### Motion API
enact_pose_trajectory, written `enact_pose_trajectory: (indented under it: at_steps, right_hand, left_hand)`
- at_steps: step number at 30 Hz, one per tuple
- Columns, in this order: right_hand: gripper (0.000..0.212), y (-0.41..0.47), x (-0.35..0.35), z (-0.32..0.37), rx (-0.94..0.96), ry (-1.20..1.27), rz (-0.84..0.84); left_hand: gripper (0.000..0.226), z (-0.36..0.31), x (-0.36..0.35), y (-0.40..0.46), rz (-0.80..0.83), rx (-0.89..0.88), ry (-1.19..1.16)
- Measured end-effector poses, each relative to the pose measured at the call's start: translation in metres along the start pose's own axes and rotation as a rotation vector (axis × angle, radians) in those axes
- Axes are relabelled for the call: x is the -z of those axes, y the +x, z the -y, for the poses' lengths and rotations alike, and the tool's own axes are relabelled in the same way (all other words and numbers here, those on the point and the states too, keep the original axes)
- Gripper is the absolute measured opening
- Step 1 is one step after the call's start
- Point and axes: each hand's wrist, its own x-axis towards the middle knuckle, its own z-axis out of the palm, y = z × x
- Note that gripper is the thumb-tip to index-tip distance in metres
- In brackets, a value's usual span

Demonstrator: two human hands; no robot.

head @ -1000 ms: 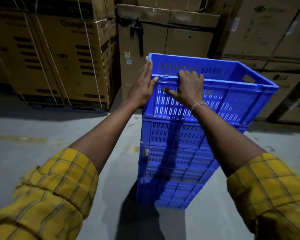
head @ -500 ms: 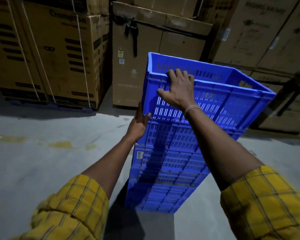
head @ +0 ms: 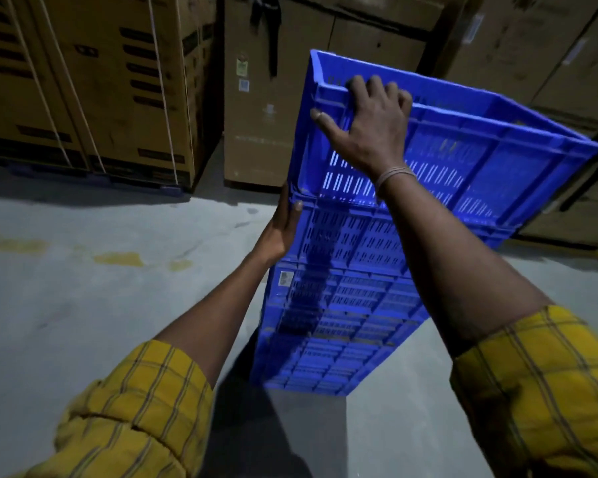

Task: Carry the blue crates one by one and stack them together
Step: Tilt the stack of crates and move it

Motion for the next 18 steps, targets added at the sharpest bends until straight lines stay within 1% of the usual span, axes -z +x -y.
enact_pose_trajectory:
  at_steps: [2,5,8,11,15,18]
  right_hand:
    - [0.074,0.000,-0.001,0.000,-0.001,0.004,-0.022]
    - [0.078,-0.005,-0.004,0.000,0.008,-0.006,-0.049]
    - [0.083,-0.008,-0.007,-0.005,0.013,-0.023,-0.083]
    - [0.092,-0.006,-0.015,-0.006,0.008,-0.020,-0.112]
    - [0.097,-0.002,-0.014,-0.002,-0.019,-0.043,-0.078]
    - [0.095,-0.004,-0.010,-0.003,-0.020,-0.048,-0.055]
  left_hand:
    - [0.066,0.021,-0.008,-0.009,0.031,0.025,0.025]
    - [0.074,0.058,-0.023,-0.018,0.049,0.154,-0.010]
    - [0.072,0.081,-0.043,-0.023,0.055,0.169,-0.070]
    - [0.067,0.098,-0.056,-0.018,0.013,0.180,-0.067]
    - [0.065,0.105,-0.054,-0.013,-0.021,0.192,0.016]
    - [0.064,0.094,-0.049,-0.016,0.009,0.208,0.048]
